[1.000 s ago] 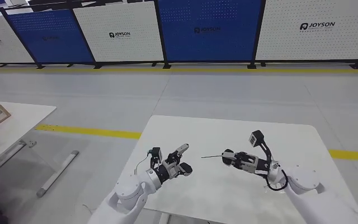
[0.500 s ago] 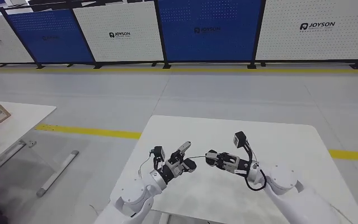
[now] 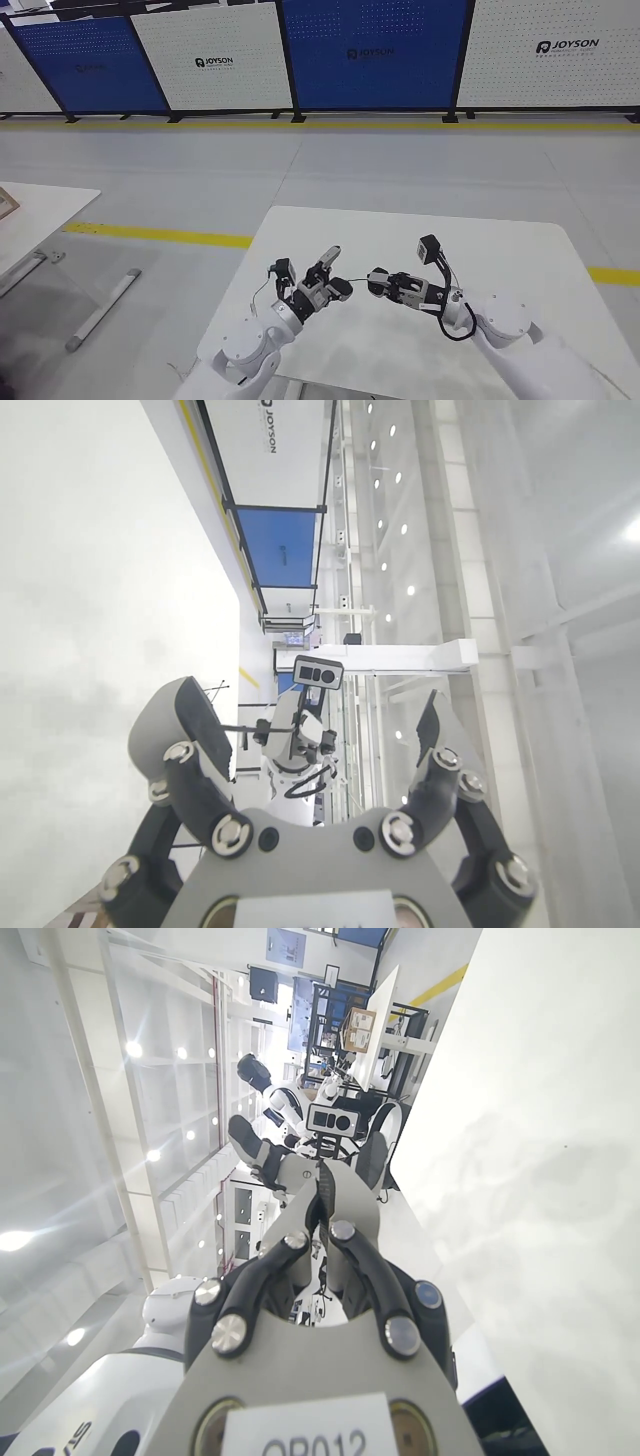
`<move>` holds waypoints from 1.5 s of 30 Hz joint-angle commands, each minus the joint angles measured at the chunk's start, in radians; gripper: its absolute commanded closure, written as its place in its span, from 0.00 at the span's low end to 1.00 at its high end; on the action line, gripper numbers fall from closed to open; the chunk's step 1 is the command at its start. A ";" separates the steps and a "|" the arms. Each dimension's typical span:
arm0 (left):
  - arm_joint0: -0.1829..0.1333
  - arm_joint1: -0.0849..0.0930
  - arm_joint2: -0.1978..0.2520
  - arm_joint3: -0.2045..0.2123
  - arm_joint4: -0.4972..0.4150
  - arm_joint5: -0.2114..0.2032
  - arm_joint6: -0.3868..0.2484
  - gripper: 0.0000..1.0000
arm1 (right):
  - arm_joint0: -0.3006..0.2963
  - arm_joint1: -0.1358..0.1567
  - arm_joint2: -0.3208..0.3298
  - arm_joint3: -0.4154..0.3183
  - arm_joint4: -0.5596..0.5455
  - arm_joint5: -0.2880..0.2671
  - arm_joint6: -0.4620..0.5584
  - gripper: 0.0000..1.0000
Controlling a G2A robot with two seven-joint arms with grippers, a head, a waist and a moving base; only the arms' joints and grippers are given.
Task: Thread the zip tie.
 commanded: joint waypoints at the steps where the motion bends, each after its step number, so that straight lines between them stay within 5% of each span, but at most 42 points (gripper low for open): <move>1: -0.018 -0.005 0.020 0.012 0.029 0.001 0.056 0.00 | 0.000 0.000 0.000 0.000 0.000 0.000 0.000 1.00; 11: -0.021 -0.005 0.024 0.015 0.040 0.002 0.062 0.00 | 0.000 0.000 0.000 0.000 0.000 0.000 0.000 1.00; 19: 0.007 0.003 0.023 0.016 0.063 0.005 -0.060 0.00 | 0.000 0.000 0.000 0.000 0.000 0.000 0.000 1.00; 20: 0.008 0.003 0.022 0.019 0.057 -0.009 -0.059 0.03 | 0.000 0.000 0.000 0.000 0.000 0.000 0.000 1.00; 23: 0.002 0.000 0.026 0.024 0.038 -0.018 -0.052 0.36 | 0.000 0.000 0.000 0.000 0.000 0.000 0.000 1.00; 24: 0.000 -0.001 0.026 0.026 0.036 -0.023 -0.053 0.60 | 0.000 0.000 0.000 0.000 0.000 0.000 0.000 1.00; 25: -0.001 -0.001 0.026 0.029 0.035 -0.025 -0.054 0.64 | 0.000 0.000 0.000 0.000 0.000 0.000 0.000 1.00; 40: 0.009 0.004 0.026 0.037 0.091 -0.067 -0.105 0.98 | 0.000 0.000 0.000 0.000 0.000 0.000 0.000 1.00; 45: 0.013 0.005 0.024 0.037 0.099 -0.071 -0.117 0.87 | 0.000 0.000 0.000 0.000 0.000 0.000 0.000 1.00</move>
